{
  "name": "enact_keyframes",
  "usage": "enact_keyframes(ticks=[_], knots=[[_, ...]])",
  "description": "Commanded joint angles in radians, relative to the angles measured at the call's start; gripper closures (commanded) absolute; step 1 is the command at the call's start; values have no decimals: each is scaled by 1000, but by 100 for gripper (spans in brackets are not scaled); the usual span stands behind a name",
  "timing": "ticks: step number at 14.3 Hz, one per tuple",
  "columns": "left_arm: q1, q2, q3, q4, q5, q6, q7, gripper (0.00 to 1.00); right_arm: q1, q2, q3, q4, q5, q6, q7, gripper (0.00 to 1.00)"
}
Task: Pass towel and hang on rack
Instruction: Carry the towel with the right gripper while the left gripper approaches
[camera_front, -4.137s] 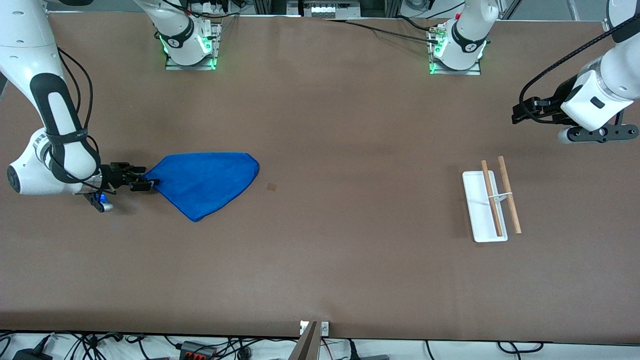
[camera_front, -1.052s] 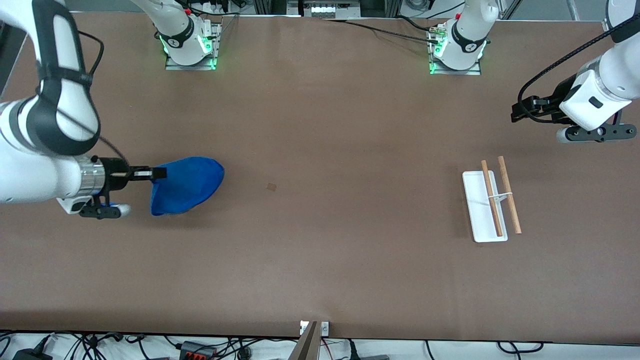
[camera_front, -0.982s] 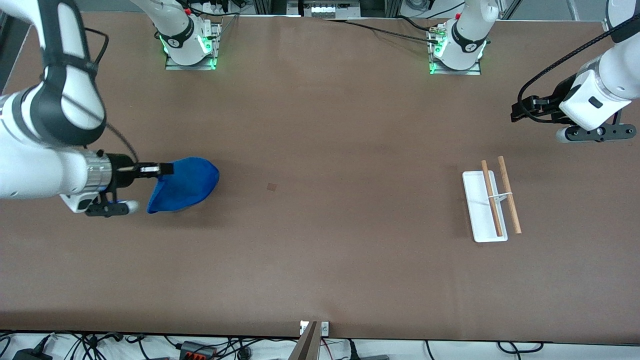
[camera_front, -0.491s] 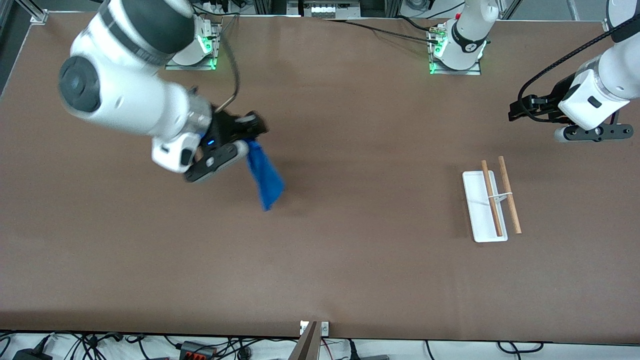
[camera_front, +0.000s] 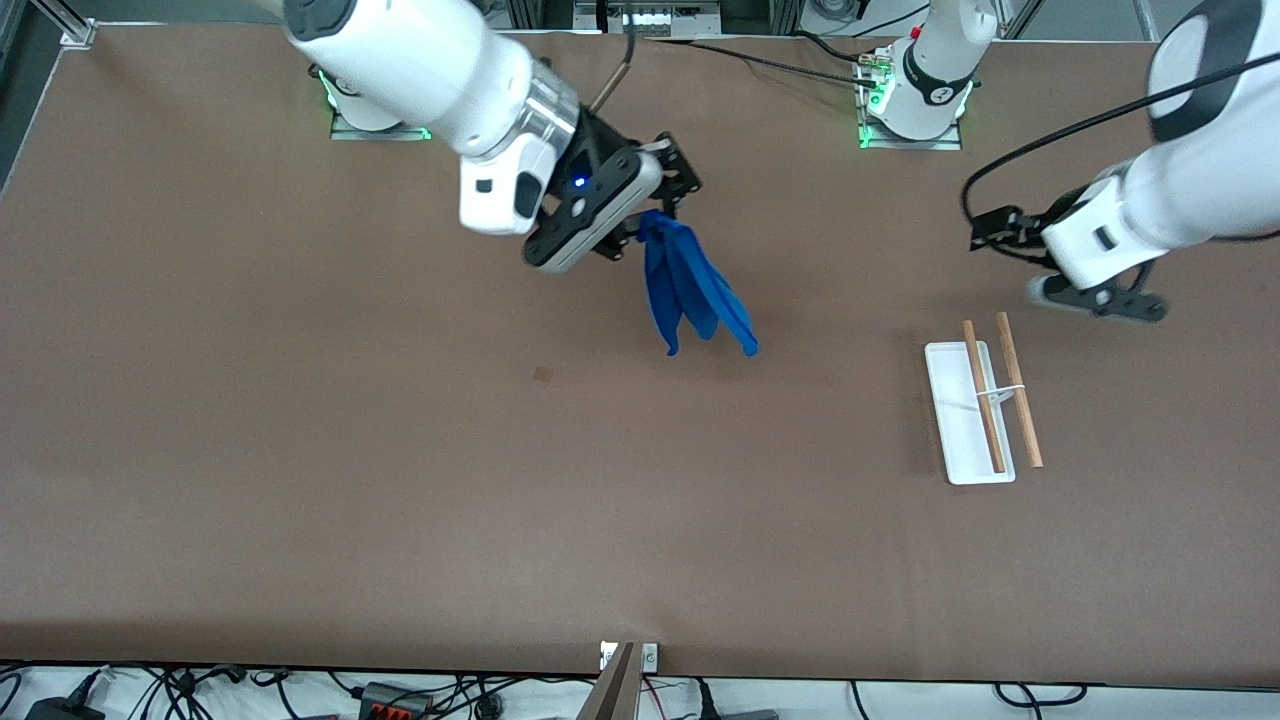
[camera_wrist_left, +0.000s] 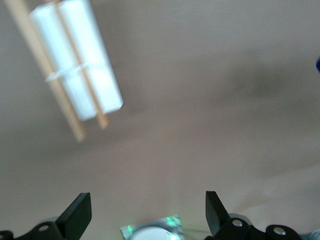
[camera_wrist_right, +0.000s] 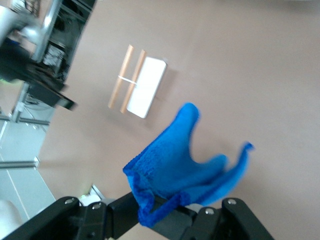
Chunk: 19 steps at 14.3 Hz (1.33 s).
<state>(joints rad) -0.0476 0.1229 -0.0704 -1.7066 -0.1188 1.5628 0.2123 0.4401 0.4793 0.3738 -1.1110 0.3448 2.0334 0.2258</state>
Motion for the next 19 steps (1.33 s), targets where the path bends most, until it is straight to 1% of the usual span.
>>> enact_keyframes(ticks=[1,2,4,6,7,10,12,13,14,15,19], knots=[[12,87,3,-16,-117,110,378,0,67,31,-3,31,-3,111,88,100],[17,131,4,-28,-213,156,530,0,84,32,-4,30,-7,131,92,100],[40,203,3,-44,-342,213,799,0,94,32,-4,25,-30,133,93,100],[43,263,3,-94,-517,264,1101,0,97,32,-4,23,-32,134,98,100],[41,277,3,-113,-571,285,1193,0,98,33,-4,23,-32,136,110,100],[28,316,-2,-122,-672,318,1323,0,104,35,-4,23,-36,137,113,100],[29,340,-49,-145,-775,319,1421,0,104,35,-4,23,-47,136,113,100],[26,342,-52,-160,-814,333,1462,0,104,35,-4,23,-55,136,113,100],[26,342,-80,-182,-843,367,1505,0,106,35,-4,23,-55,136,113,100],[31,340,-115,-188,-860,391,1521,0,105,35,-4,23,-55,136,113,100],[23,353,-178,-192,-889,428,1529,0,104,35,-4,23,-56,136,113,100]])
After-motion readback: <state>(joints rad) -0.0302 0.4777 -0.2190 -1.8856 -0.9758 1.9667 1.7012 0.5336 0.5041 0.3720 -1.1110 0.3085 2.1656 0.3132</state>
